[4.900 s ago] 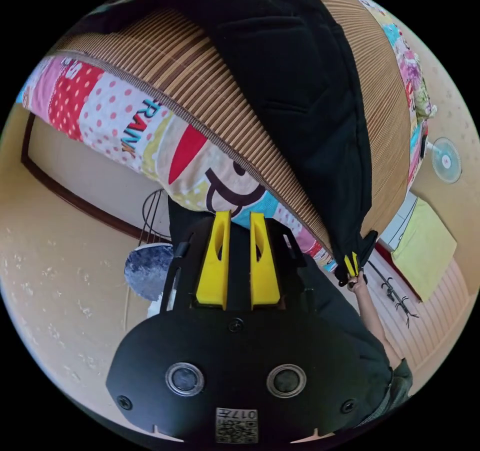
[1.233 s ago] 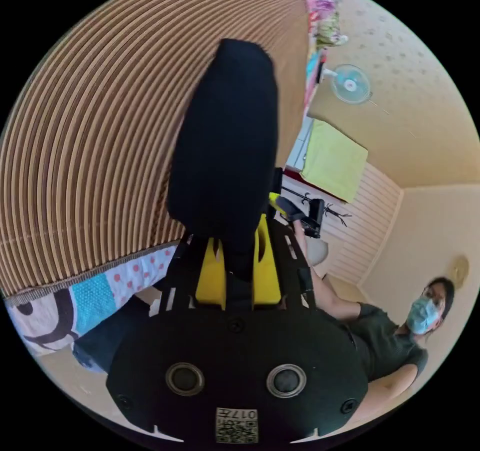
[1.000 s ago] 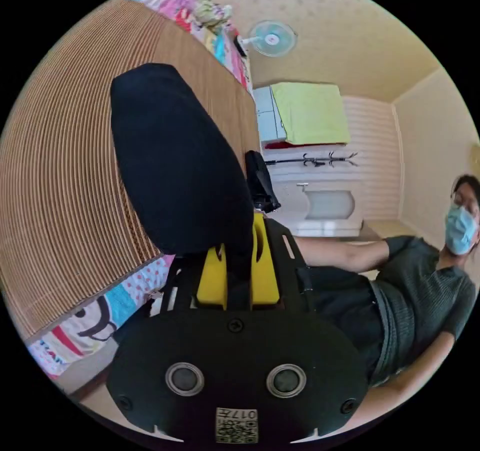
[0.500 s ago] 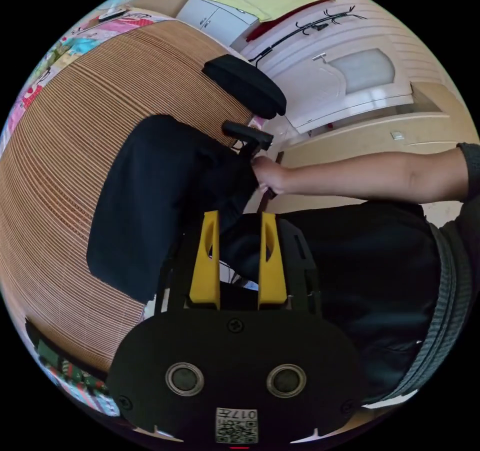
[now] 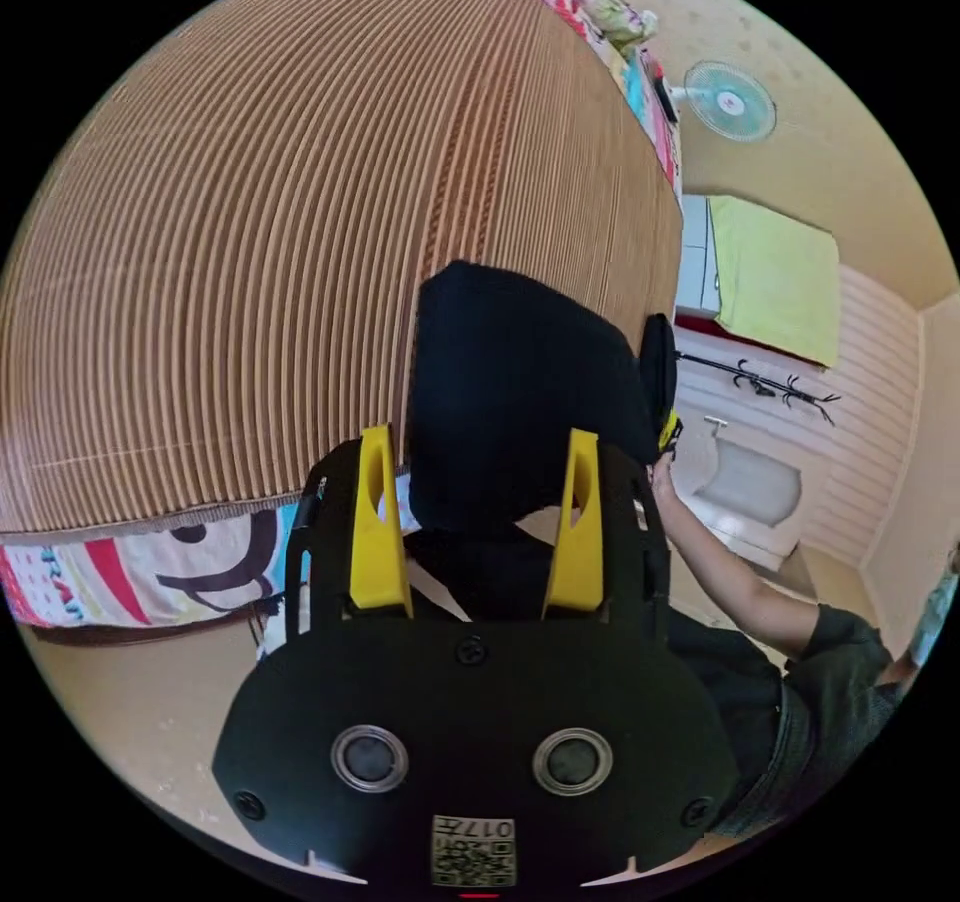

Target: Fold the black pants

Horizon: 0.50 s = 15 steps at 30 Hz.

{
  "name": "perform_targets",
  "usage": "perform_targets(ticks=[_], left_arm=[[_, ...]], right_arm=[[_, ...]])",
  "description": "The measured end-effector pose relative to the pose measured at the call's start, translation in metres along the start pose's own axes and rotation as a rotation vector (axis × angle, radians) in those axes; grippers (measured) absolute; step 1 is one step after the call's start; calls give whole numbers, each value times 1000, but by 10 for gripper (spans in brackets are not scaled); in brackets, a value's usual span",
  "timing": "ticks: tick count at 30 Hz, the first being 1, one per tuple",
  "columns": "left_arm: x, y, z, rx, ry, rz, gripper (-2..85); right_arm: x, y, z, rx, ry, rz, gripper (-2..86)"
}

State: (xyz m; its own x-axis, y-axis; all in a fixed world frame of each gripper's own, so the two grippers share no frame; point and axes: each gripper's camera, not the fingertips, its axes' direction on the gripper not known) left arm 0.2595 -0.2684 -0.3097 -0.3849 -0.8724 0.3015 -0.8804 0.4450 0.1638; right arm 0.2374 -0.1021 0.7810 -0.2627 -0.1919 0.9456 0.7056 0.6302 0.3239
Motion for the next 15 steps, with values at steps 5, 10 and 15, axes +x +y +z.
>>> perform_targets(ticks=[5, 10, 15], left_arm=[[-41, -15, 38, -134, 227, -42, 193], [-44, -14, 12, -163, 377, 46, 107], [11, -19, -29, -278, 313, 237, 101]], right_arm=[[13, -28, 81, -295, -68, -30, 286], [31, -33, 94, -360, -129, 36, 217], [38, -7, 89, -370, -359, -10, 175]])
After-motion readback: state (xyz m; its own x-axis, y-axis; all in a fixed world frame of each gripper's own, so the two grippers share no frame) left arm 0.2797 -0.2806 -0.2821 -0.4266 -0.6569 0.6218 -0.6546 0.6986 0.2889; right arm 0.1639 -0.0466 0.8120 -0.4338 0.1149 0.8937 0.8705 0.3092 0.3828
